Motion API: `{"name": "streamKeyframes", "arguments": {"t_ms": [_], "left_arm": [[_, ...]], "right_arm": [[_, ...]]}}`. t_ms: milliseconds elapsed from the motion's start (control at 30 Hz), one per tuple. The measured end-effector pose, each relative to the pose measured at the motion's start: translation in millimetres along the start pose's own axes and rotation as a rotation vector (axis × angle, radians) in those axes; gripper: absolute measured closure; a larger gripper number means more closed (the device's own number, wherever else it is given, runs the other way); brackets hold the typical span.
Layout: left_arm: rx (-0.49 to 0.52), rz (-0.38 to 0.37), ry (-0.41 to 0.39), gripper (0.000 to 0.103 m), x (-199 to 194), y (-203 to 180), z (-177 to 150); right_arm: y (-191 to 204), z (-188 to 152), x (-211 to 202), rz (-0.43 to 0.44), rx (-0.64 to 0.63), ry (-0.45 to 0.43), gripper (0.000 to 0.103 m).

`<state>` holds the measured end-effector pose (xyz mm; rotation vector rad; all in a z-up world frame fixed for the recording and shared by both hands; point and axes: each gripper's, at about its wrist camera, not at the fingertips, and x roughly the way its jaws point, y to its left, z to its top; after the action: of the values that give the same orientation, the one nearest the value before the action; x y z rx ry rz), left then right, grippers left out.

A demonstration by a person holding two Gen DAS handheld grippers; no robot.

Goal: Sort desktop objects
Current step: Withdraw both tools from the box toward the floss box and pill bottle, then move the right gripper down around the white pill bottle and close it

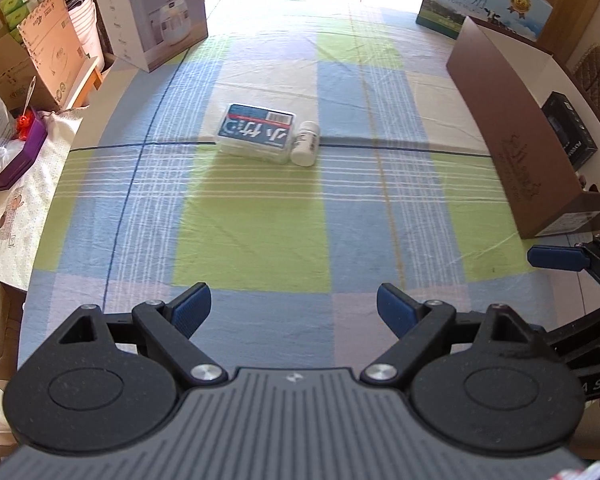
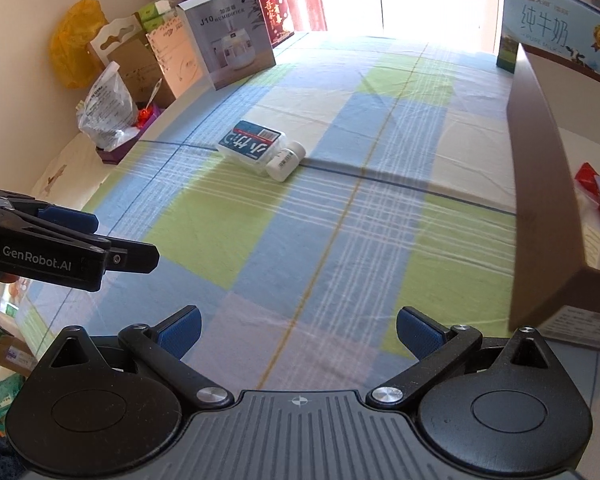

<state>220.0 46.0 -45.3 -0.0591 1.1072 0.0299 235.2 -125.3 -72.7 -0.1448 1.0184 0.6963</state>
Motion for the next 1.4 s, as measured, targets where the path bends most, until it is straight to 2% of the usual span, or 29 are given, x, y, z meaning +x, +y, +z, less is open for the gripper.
{"name": "streamKeyframes", "arguments": {"t_ms": [233, 400, 633, 967, 1033, 1100, 1300, 1400], "left_arm": [[0.003, 0.004, 0.008, 0.015, 11, 27, 9], [0.009, -0.02, -0.015, 0.015, 19, 43, 14], [0.01, 0.012, -0.055, 0.015, 37, 68, 26], [0.018, 0.021, -0.053, 0.015, 67, 88, 48], [0.029, 0.023, -0.057, 0.015, 73, 88, 52], [0.039, 0.024, -0.063, 0.015, 79, 89, 58], [0.077, 0.005, -0.096, 0.016, 98, 88, 78], [0.088, 0.0, -0.099, 0.016, 107, 88, 88]], "right_arm": [[17, 13, 25, -0.013, -0.001, 0.001, 0.002], [24, 23, 46, -0.04, 0.025, -0.025, 0.002], [28, 42, 70, -0.09, 0.038, -0.073, 0.002], [24, 62, 97, -0.127, 0.059, -0.123, 0.002], [25, 65, 104, -0.147, 0.052, -0.132, 0.007], [25, 69, 110, -0.144, 0.047, -0.143, 0.021], [24, 83, 128, -0.147, 0.056, -0.161, 0.043], [23, 90, 137, -0.146, 0.064, -0.161, 0.049]]}}
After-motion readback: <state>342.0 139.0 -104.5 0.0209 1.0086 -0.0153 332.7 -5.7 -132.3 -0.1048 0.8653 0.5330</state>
